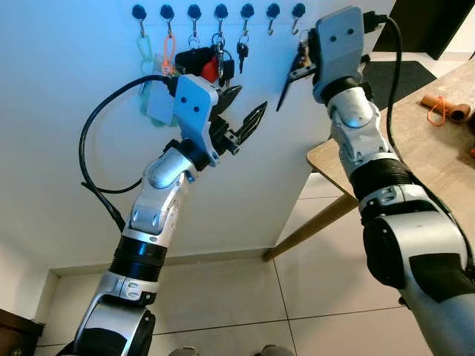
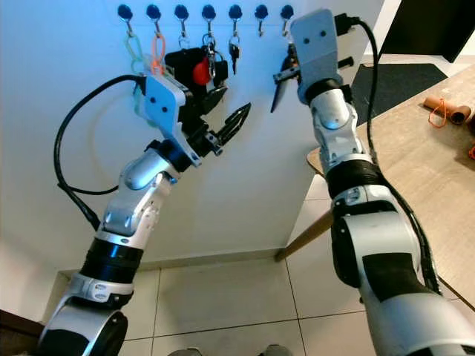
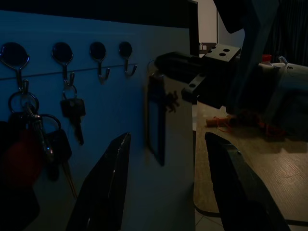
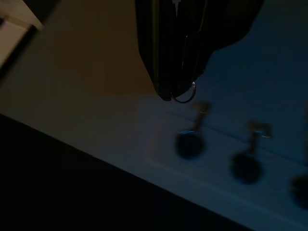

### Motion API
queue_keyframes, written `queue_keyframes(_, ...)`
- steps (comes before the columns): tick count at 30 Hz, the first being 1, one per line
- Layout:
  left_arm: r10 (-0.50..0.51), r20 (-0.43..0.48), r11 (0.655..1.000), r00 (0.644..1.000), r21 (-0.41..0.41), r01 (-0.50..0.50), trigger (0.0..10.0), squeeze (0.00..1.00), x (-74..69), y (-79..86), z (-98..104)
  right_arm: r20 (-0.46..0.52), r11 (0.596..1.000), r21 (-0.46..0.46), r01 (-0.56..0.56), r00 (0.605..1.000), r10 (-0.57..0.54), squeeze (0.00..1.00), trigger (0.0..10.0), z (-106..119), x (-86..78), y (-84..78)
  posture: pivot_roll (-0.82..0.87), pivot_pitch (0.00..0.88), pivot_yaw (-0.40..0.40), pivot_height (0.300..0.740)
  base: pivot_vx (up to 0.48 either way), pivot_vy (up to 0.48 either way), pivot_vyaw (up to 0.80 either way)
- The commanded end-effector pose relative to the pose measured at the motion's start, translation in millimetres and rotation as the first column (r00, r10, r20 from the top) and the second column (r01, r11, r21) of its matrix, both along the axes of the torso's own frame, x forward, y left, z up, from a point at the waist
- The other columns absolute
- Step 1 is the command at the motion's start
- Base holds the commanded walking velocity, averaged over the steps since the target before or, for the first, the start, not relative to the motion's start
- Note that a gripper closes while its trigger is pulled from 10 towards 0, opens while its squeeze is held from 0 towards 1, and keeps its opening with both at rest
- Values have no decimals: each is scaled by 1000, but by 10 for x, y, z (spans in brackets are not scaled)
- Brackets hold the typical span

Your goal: Hang keys on a hook

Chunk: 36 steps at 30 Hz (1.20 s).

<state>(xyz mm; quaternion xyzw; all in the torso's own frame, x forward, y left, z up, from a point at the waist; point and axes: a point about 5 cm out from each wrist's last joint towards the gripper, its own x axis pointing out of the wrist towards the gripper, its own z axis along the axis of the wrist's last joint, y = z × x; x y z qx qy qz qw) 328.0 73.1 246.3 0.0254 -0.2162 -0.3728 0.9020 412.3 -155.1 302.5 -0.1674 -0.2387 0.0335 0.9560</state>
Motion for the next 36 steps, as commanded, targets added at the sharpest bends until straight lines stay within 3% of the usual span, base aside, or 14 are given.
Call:
queue_keyframes(1, -18, -2, 1000, 1000, 7, 18, 10000, 0, -28, -35, -7, 8, 1000, 2, 26, 1000, -26, 0, 10000, 67, 9, -37, 27, 91, -42, 740, 0, 0, 0)
queue_keyframes(8, -17, -1, 1000, 1000, 6, 17, 10000, 0, -27, -31, -5, 15, 999, 1, 41, 999, -41, 0, 10000, 132, 17, -59, 26, 92, -43, 740, 0, 0, 0)
queue_keyframes(18, -14, -1, 1000, 1000, 7, 14, 10000, 0, -18, -22, -2, 18, 1000, -13, 15, 1000, -15, 0, 10000, 191, 32, 35, 31, 91, -47, 740, 0, 0, 0)
queue_keyframes(36, -11, 4, 1000, 1000, 8, 11, 10000, 0, -15, -15, 12, -68, 997, -68, -20, 998, 16, 0, 10000, 39, 72, 142, 36, 90, -46, 740, 0, 0, 0)
